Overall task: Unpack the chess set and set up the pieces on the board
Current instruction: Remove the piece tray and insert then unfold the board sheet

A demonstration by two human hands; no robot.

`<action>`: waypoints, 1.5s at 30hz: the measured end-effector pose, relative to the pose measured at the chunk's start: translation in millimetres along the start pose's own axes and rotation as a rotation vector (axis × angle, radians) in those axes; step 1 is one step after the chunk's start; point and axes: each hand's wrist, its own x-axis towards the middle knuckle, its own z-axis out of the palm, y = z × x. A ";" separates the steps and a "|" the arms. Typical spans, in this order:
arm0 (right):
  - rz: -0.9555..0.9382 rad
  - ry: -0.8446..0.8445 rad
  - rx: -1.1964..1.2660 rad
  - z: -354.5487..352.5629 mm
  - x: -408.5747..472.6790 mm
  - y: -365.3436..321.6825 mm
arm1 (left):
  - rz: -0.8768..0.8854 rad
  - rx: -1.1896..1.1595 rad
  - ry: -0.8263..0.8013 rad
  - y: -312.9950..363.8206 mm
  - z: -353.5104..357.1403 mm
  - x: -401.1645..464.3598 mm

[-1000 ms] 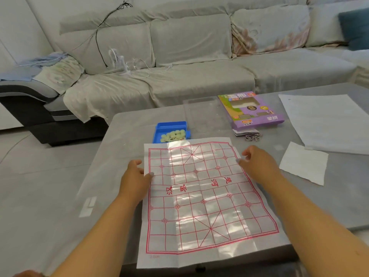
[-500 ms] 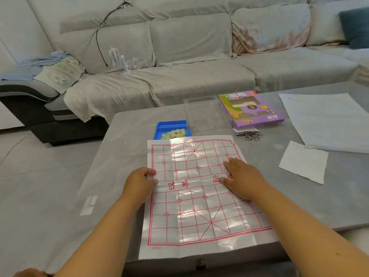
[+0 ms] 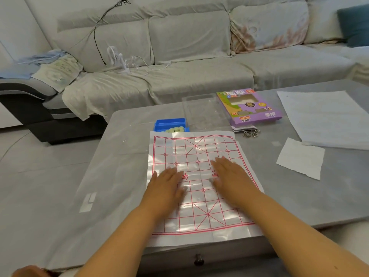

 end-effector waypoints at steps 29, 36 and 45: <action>-0.066 -0.032 -0.096 20.2 2.0 -7.5 | -0.087 0.038 -0.021 5.5 16.2 2.8; -0.007 -0.040 -0.115 19.7 6.0 8.7 | -0.142 0.013 0.001 3.4 15.4 -2.1; 0.087 0.071 0.045 -12.9 38.3 -7.8 | -0.142 -0.120 0.170 0.2 -4.2 20.6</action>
